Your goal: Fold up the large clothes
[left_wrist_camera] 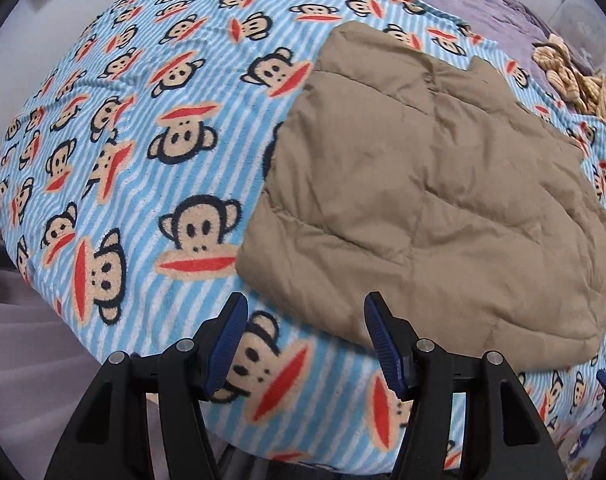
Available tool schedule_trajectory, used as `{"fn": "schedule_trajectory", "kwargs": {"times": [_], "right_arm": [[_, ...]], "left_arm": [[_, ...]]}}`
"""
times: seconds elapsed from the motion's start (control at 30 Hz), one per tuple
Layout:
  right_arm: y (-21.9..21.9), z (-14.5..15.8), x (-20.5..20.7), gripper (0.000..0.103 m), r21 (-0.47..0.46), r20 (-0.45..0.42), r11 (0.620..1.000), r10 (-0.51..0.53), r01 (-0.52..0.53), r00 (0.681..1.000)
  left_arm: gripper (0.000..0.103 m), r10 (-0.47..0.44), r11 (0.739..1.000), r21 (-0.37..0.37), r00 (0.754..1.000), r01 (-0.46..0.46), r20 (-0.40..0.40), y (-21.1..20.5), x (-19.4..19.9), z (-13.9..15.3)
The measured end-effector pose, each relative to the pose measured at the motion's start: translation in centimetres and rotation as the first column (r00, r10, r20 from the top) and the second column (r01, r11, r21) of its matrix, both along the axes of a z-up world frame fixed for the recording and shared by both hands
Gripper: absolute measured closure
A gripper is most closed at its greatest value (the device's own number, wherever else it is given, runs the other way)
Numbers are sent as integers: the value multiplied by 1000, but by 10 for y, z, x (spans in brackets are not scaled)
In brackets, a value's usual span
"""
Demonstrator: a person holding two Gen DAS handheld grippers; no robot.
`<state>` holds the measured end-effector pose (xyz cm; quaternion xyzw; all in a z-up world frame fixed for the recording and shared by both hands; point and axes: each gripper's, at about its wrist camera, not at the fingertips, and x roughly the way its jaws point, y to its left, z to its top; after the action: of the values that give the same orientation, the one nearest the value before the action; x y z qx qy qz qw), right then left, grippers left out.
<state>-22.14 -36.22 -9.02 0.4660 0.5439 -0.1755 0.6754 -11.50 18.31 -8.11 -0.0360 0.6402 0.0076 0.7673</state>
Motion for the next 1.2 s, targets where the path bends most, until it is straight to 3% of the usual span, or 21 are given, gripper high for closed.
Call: {"fn": "schedule_trajectory", "kwargs": {"times": [0.03, 0.27, 0.3, 0.37, 0.63, 0.97, 1.07, 1.2], "right_arm": [[1, 5, -14, 50, 1, 6, 1000, 15, -15, 1000], [38, 22, -9, 37, -5, 36, 984, 179, -179, 983], [44, 26, -14, 37, -7, 38, 979, 203, -203, 979], [56, 30, -10, 37, -7, 37, 969, 249, -249, 968], [85, 41, -1, 36, -25, 47, 929, 369, -368, 928], [104, 34, 4, 35, -23, 49, 922, 387, -386, 921], [115, 32, 18, 17, -33, 64, 931, 366, -364, 929], [142, 27, 38, 17, -16, 66, 928, 373, -373, 926]], "left_arm": [[41, -19, 1000, -7, 1000, 19, 2, -6, -4, 5], [40, -96, 995, -30, 994, 97, 52, -38, -29, 35], [23, -100, 994, -33, 993, 102, 57, -40, -32, 38], [0, -99, 994, -29, 992, 102, 77, -45, -39, 46], [0, -108, 994, -11, 988, 110, 107, -56, -50, 61], [0, -189, 982, 31, 977, 187, 99, -54, -43, 66], [0, -212, 977, 31, 973, 210, 89, -44, -30, 64], [0, -221, 975, 41, 972, 218, 86, -26, -8, 60]]}}
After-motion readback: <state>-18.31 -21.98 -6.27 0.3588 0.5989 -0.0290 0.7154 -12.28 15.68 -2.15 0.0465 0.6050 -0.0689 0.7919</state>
